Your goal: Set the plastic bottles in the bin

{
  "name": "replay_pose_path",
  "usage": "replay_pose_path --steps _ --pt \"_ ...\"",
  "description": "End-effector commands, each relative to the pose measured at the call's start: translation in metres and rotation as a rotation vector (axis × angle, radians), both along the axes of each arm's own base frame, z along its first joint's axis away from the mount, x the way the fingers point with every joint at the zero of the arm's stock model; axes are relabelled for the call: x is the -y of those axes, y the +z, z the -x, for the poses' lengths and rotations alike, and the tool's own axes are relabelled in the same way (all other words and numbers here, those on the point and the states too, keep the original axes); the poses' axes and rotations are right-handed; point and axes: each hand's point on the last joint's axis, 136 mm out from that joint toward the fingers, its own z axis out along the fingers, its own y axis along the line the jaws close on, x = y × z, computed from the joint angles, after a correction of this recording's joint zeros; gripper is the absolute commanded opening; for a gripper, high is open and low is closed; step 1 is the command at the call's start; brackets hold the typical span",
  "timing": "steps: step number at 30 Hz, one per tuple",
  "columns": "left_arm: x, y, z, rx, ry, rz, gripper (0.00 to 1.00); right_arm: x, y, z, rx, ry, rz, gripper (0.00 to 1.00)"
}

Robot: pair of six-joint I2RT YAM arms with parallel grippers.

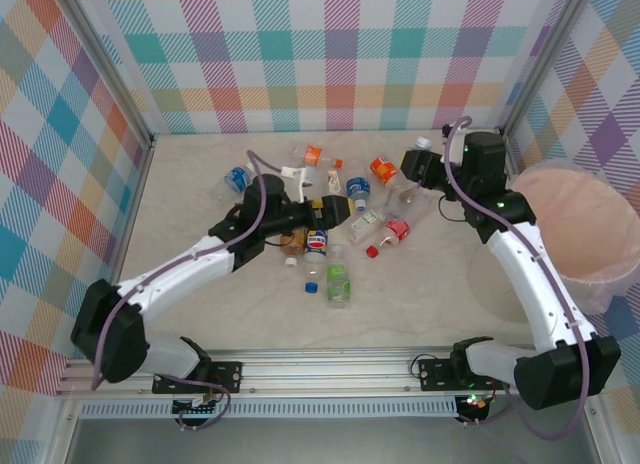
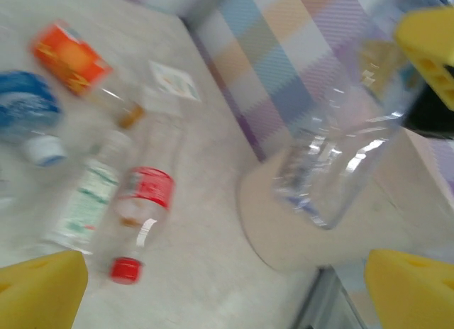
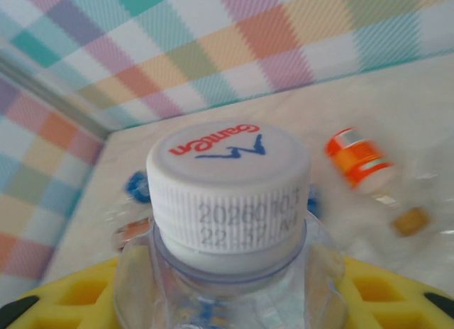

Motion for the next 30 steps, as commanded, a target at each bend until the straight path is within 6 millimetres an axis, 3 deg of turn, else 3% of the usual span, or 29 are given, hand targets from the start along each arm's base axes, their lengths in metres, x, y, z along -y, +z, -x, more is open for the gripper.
replay_pose_path --steps 1,7,12,15,17,23,27,30 --pt "-0.048 -0.011 -0.020 0.045 0.281 -0.087 1.00 0.049 0.025 0.009 0.071 -0.161 0.249 0.43" --pt "-0.094 -0.035 -0.026 0.003 0.506 -0.181 1.00 0.098 0.102 0.021 0.268 -0.375 0.413 0.40" --pt "-0.102 -0.047 -0.024 -0.014 0.540 -0.170 1.00 0.132 0.166 0.041 0.438 -0.567 0.498 0.38" --pt "-0.102 -0.050 -0.023 -0.021 0.534 -0.178 1.00 0.153 0.182 0.057 0.447 -0.667 0.575 0.38" --pt "-0.103 -0.051 -0.023 -0.024 0.539 -0.185 1.00 0.167 0.179 0.065 0.396 -0.711 0.621 0.38" --pt "-0.103 -0.051 -0.027 -0.025 0.547 -0.192 1.00 0.213 0.126 0.085 0.086 -0.819 0.678 0.38" --pt "-0.097 -0.053 -0.028 -0.039 0.520 -0.200 1.00 0.228 0.092 0.090 -0.085 -0.800 0.613 0.38" --pt "-0.093 -0.056 -0.029 -0.055 0.505 -0.212 1.00 0.235 0.055 0.088 -0.235 -0.768 0.548 0.38"
